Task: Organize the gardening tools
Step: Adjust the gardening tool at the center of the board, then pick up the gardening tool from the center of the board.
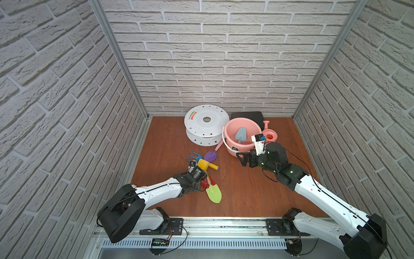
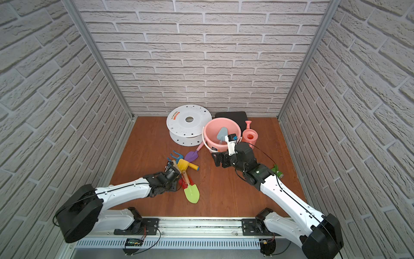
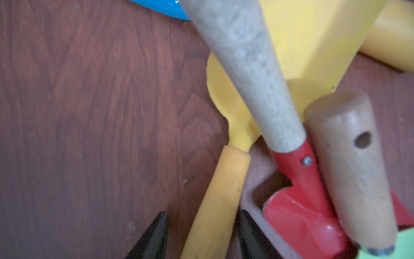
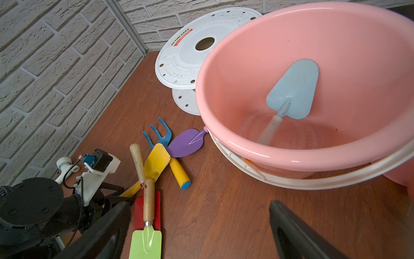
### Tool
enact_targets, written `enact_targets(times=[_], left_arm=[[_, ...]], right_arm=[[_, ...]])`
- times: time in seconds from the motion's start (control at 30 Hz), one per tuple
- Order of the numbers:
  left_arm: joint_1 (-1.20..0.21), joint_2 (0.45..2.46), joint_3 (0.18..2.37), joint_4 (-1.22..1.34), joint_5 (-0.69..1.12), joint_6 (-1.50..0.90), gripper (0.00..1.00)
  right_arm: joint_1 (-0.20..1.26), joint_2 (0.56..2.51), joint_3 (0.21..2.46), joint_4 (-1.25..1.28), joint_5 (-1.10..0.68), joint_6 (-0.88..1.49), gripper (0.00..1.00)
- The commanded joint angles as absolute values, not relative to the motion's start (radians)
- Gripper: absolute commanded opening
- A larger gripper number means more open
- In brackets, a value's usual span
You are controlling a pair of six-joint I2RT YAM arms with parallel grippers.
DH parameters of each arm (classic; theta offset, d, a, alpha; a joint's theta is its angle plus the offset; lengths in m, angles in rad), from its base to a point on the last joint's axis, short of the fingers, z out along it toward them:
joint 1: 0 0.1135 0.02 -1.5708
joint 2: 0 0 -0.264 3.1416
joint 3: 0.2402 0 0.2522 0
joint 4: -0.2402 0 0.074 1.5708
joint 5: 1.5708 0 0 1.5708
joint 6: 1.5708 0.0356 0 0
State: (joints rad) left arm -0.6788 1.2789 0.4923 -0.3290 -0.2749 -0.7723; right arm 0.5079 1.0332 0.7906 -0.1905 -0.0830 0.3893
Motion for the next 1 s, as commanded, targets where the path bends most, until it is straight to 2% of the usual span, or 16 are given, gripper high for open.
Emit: enact_targets(times=[0.0,0.07,0.1,0.23,0.5,0.6,0.77,0.97], left_arm=[[-0.687,1.292,0.471,-0.329,-0.284,-0.778,0.35],[-0.688,1.299,0.476,-0.328,-0.293,-0.778,0.24],[-0.688,1.295,0.477,-0.331,-0.302,-0.777,0.23],[-0.688,1.246,0.493,-0.367,-0.354,-0.784,0.18],[-0.676,1.105,0.598,-0.539,-0.656,-0.821,0.10],[-0.651,1.045,0.630,-0.544,-0.706,-0.776,0.08],[-0.638,0.929,0.635,-0.402,-0.672,-0.597,0.09],[-0.682,0.852,0.542,-0.094,-0.423,-0.412,0.10]], right_arm=[[0.517,1.028,0.777,-0.141,-0.090,0.400,1.00],[0.517,1.028,0.775,-0.139,-0.089,0.400,1.00],[0.517,1.029,0.775,-0.138,-0.091,0.401,1.00],[0.517,1.037,0.777,-0.132,-0.107,0.402,1.00],[0.531,1.056,0.781,-0.122,-0.130,0.395,1.00],[0.540,1.061,0.781,-0.116,-0.133,0.390,1.00],[0.555,1.081,0.803,-0.125,-0.147,0.378,1.00],[0.561,1.093,0.832,-0.113,-0.232,0.367,1.00]])
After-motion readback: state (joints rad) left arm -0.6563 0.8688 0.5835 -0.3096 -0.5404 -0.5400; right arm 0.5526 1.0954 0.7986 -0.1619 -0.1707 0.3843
